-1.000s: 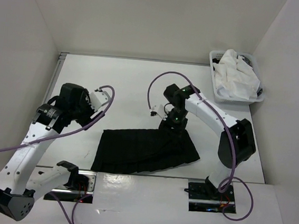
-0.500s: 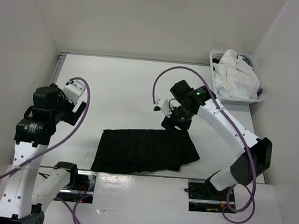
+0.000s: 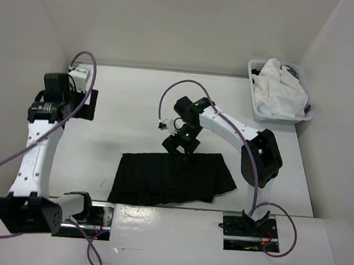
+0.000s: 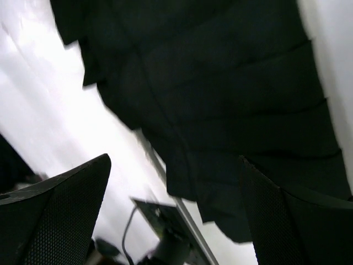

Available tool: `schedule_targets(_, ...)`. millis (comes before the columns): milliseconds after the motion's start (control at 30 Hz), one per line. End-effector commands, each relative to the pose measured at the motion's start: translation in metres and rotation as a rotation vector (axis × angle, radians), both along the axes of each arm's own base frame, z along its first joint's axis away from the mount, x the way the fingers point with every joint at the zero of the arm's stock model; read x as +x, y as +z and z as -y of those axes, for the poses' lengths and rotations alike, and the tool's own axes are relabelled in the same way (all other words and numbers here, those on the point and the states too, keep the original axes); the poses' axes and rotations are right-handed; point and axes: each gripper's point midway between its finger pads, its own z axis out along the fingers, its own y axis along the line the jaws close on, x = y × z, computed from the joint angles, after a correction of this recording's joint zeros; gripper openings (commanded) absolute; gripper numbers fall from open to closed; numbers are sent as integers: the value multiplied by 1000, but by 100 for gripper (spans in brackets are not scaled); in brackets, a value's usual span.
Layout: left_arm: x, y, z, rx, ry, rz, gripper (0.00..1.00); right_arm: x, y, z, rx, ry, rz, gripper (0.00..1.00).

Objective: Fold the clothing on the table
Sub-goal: Fold the skirt

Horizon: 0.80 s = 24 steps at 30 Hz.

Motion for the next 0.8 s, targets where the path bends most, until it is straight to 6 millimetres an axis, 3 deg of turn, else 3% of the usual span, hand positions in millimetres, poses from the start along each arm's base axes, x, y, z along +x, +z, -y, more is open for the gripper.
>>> schedule_targets(0,26,12,7,-186,28,36,100,19,12,-31,67,-109,65,98)
schedule_targets(67,33,-5,-1,-225,52,-21,100,14,2,-30,20,-139,84,98)
schedule_targets(100,35,-10,-1,-235,60,-37,100,-1,-11,-30,-20,-119,71,98)
schedule_targets(200,36,-35,-8,-258,85,-106,100,-22,-24,-30,-76,-92,103,98)
schedule_targets(233,36,-36,-8,-258,85,-107,100,-25,-27,-31,-86,-80,114,98)
schedule_targets(433,33,-51,-12,-257,105,-136,100,-23,-50,-25,-176,-133,141,100)
schedule_targets(567,31,-58,-16,-242,124,-148,100,-17,-77,-24,-229,-173,147,100)
schedule_targets(767,25,-55,-16,-232,130,-134,100,-5,-114,-28,-309,-221,146,100)
